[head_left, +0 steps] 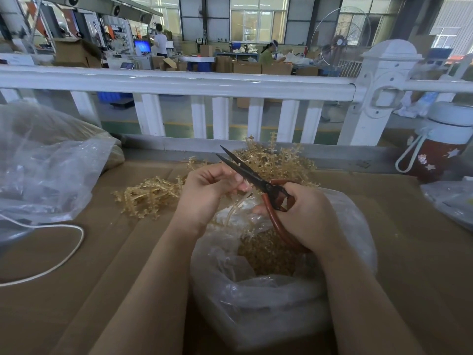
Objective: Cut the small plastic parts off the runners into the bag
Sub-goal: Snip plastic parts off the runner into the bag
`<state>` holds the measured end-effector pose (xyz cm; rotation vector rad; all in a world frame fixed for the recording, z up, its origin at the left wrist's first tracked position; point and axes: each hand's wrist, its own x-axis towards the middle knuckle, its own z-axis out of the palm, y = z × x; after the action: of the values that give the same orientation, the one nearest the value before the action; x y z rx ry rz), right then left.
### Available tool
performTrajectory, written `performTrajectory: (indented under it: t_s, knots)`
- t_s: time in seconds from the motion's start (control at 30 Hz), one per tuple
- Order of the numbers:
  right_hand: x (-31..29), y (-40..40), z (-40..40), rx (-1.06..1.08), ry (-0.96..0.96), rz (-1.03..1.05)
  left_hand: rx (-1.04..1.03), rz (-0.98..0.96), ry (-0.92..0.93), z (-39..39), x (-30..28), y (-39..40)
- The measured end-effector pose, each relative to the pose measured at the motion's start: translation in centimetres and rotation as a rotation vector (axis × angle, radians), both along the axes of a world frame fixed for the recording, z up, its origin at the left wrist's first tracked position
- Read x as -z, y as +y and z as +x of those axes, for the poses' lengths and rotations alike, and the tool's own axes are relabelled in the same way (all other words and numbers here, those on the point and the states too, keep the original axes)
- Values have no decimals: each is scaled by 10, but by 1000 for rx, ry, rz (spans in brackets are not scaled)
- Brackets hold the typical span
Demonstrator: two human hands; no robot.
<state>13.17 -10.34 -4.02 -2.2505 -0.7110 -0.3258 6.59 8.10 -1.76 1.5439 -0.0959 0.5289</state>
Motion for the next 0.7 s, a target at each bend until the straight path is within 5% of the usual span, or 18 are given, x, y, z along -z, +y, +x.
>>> performTrajectory:
  t_s: [0.23,0.7]
  knots:
    - [-2,1,-1,-7,-1,-31,-18,146,5,0,0,-1]
    - [-2,2,-3,-13,-13,21,-11,99,19,-3,-2,-1]
